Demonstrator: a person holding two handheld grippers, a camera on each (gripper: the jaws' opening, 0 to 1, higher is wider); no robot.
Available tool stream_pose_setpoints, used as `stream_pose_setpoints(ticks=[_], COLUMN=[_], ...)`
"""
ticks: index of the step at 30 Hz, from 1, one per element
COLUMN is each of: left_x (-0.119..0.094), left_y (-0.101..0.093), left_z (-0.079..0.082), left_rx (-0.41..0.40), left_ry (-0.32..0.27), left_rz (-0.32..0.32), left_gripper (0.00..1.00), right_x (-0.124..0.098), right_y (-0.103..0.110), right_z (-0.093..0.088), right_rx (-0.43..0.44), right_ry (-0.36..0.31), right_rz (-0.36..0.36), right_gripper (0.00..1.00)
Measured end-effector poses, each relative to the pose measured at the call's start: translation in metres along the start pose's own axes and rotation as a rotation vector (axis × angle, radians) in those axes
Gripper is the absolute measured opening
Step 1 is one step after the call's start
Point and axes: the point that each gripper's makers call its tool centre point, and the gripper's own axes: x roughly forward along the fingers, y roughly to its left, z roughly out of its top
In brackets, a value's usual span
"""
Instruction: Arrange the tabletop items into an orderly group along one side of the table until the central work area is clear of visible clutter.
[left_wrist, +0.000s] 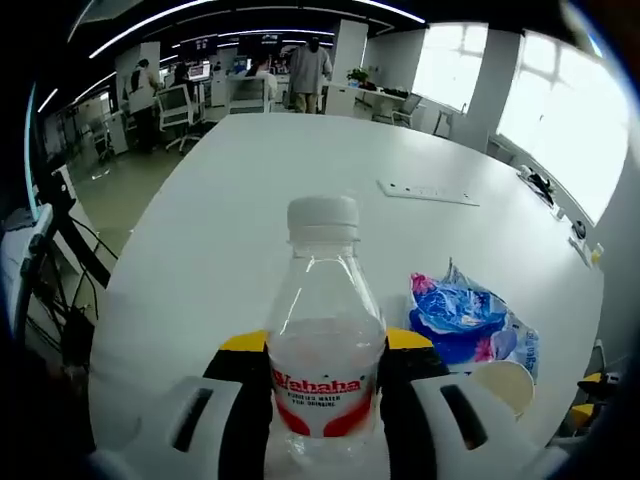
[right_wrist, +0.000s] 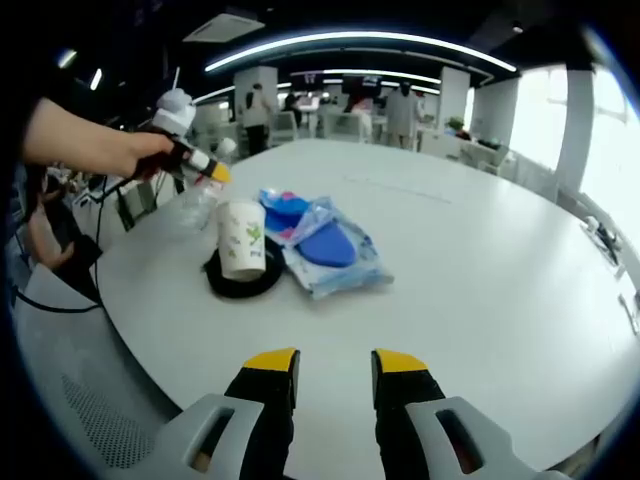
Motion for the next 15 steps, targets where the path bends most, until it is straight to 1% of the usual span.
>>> stream_pose_setpoints(ticks=[3, 4, 5, 6, 7, 9, 12, 15], left_x=[0.004, 0.006, 0.008, 0.012, 0.014, 0.015, 0.018, 0.021], left_y=[-0.003, -0.005, -0.007, -0.007, -0.007, -0.008, -0.011, -0.011], left_z=[0.007, 0.007, 0.015, 0.012, 0.011, 0.012, 0.019, 0.019], left_rx=[0.023, 0.034, 0.044, 0.033, 0.033, 0.036, 0.020, 0.063], left_ry=[-0.001, 0.007, -0.035, -0.005, 0.003, 0.003, -0.008, 0.009], left_rz=[0.005, 0.006, 0.001, 0.005, 0.005, 0.010, 0.017, 0.037], left_gripper=[0.40, 0.40, 0.40, 0.40, 0.40, 0.39, 0.39, 0.39], right_x=[0.000, 0.000, 0.000, -0.001, -0.001, -0.001, 0.000, 0.000], right_y=[-0.001, -0.002, -0.002, -0.002, -0.002, -0.003, -0.002, -0.002], right_z=[0.000, 0.000, 0.000, 0.001, 0.001, 0.001, 0.001, 0.000], right_rx=[0.005, 0.007, 0.008, 0.008, 0.007, 0.005, 0.002, 0.001], right_ry=[-0.001, -0.003, -0.004, -0.004, -0.005, -0.006, -0.003, -0.001], right_rz=[-0.004, -0.005, -0.007, -0.008, -0.010, -0.012, -0.012, -0.014], right_gripper=[0.27, 0.27, 0.27, 0.27, 0.27, 0.27, 0.27, 0.27])
